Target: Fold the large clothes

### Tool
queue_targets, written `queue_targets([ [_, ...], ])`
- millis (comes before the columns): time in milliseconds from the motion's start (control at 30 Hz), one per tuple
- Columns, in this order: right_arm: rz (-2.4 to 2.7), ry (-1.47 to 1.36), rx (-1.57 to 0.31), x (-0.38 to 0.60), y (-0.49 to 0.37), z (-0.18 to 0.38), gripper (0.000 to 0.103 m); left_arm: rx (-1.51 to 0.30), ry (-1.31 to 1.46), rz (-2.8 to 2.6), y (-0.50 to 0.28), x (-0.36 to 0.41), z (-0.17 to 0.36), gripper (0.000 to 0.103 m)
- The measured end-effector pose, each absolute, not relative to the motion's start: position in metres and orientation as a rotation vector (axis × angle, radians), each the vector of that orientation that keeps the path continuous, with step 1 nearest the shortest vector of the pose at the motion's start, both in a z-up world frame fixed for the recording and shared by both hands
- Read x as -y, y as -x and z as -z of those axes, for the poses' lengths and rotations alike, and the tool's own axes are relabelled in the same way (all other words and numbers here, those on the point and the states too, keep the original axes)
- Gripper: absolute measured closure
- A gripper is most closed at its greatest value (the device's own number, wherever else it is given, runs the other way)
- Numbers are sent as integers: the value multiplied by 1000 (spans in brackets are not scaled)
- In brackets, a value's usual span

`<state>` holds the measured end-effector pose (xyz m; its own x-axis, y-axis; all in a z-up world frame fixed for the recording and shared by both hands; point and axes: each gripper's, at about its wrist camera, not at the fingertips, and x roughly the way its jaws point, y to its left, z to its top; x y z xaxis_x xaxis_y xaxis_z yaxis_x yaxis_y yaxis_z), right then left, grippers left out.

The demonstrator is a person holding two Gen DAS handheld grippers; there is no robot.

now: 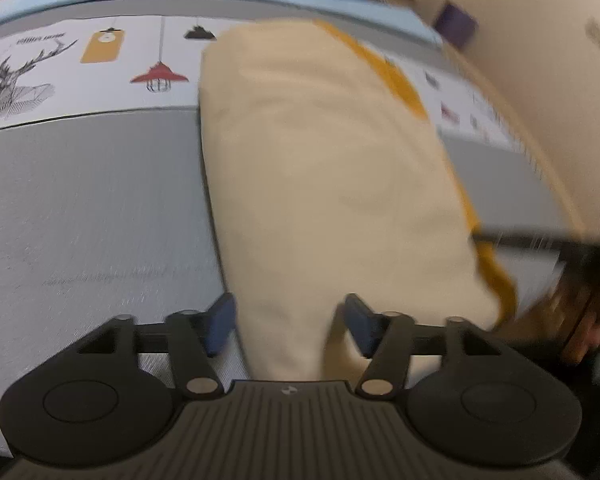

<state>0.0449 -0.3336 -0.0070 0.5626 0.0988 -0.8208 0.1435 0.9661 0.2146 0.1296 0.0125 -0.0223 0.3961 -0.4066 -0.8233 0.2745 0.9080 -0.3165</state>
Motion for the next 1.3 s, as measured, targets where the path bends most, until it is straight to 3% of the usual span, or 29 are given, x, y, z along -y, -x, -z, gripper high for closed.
queue_targets([
  [33,40,-290,-979,336,-48,10,48,-1079,174,422,-139,-15,19,25],
  [300,81,-436,-1046,346,-66,32,41,-1153,525,353,-249,-45,55,21],
  [400,87,-472,-1055,348,-66,36,41,-1183,651,370,-281,-51,86,12],
  [667,77,-505,-1061,351,-69,40,41,-1137,819,443,-313,-33,121,11],
  [733,83,-516,-1058,350,-70,40,41,-1116,812,434,-314,-28,119,19],
  [800,94,-516,-1048,348,-72,40,48,-1092,790,426,-316,-25,111,36],
  [867,95,-515,-1034,344,-75,39,60,-1070,777,441,-321,-26,99,46],
  [900,98,-508,-1028,340,-77,38,72,-1061,772,446,-323,-27,93,48],
  [933,99,-503,-1021,336,-80,37,80,-1056,767,446,-324,-29,86,48],
  [1000,98,-497,-1000,325,-86,34,86,-1038,762,433,-329,-38,72,48],
  [1200,45,-519,-921,285,-118,27,93,-946,723,343,-351,-100,34,47],
  [1300,-22,-490,-871,254,-135,20,93,-942,690,244,-359,-136,29,34],
])
